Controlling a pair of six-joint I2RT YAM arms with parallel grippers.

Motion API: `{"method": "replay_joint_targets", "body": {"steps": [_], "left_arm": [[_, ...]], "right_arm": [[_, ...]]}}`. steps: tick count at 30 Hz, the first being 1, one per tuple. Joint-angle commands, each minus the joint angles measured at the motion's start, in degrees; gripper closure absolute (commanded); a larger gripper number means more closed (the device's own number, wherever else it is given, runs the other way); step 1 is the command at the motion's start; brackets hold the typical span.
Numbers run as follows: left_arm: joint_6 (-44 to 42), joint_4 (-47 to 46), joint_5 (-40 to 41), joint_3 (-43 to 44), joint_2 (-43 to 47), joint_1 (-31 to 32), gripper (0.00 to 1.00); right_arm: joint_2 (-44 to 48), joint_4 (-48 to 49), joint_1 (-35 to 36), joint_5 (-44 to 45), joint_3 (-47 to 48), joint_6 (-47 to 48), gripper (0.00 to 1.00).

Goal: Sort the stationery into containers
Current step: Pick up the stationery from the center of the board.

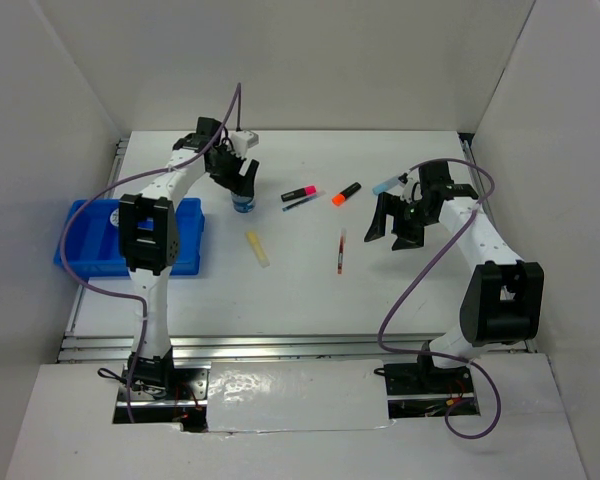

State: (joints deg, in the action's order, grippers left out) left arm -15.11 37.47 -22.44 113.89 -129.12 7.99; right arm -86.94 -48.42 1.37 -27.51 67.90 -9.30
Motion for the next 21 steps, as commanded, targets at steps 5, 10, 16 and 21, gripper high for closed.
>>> {"method": "replay_joint_targets", "body": {"steps": [5,10,16,21], "left_arm": [[-2.02,-1.35,3.89,-0.07,1.41,0.80,0.09],[-2.20,-0.21,4.42,0.73,0.45,0.80,0.15],[-2.38,0.06,4.94,0.99,-0.25,0.89,0.29],[-3.08,1.11,5.30,1.07,-0.96,0.89,0.44]], "right_arm": [[0.80,0.96,0.48,0.88,0.39,0.25,0.07],[0.72,1.14,0.48,0.79,0.39,0.25,0.08],[0.80,1.31,0.48,0.61,-0.05,0.25,0.09],[0.72,1.31,0.48,0.35,-0.05,0.42,0.09]]}}
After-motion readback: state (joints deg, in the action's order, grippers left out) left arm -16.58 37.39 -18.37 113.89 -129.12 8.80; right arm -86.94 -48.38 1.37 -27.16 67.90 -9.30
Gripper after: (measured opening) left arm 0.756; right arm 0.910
